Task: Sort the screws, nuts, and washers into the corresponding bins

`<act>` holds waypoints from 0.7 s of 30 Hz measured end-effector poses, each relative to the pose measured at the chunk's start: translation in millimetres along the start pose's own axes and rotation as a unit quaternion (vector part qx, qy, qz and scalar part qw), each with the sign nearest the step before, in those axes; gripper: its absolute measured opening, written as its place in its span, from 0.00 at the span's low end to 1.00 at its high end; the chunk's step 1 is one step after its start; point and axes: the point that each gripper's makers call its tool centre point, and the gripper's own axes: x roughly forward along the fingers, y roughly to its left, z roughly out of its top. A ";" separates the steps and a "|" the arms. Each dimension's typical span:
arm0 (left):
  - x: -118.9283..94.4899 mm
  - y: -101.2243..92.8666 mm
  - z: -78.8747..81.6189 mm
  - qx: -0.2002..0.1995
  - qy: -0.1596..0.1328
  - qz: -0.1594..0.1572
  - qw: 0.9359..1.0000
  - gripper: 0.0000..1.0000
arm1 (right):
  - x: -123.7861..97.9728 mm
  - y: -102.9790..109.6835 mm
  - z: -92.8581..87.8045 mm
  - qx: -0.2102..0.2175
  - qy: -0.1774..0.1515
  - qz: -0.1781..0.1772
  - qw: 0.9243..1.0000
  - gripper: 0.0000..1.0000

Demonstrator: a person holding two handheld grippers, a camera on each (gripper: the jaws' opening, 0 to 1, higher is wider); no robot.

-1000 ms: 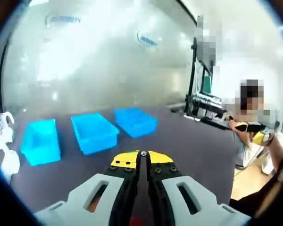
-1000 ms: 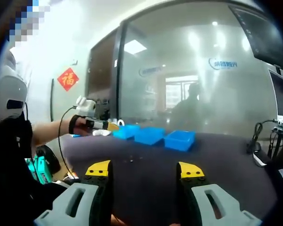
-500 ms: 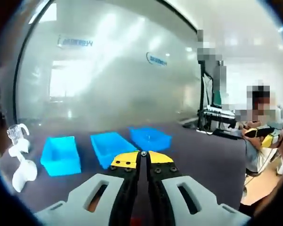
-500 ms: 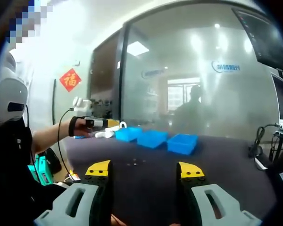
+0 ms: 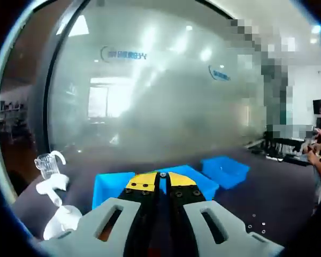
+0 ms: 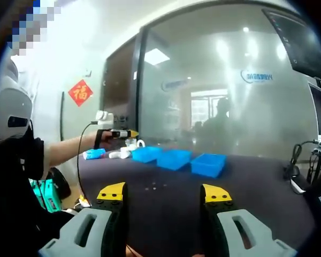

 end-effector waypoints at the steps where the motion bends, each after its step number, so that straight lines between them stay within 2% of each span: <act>1: 3.3 3.4 0.1 0.003 0.000 0.003 1.000 0.05 | 0.1 0.0 0.1 0.000 0.000 0.000 1.000 0.50; 12: 42.6 45.1 -8.8 -0.008 0.018 0.043 0.999 0.04 | -1.3 -0.9 -0.8 0.004 0.001 -0.002 1.000 0.50; 21: 60.6 70.0 -9.8 -0.011 0.022 0.064 0.998 0.04 | 0.0 0.9 -1.5 0.004 0.005 -0.001 1.000 0.50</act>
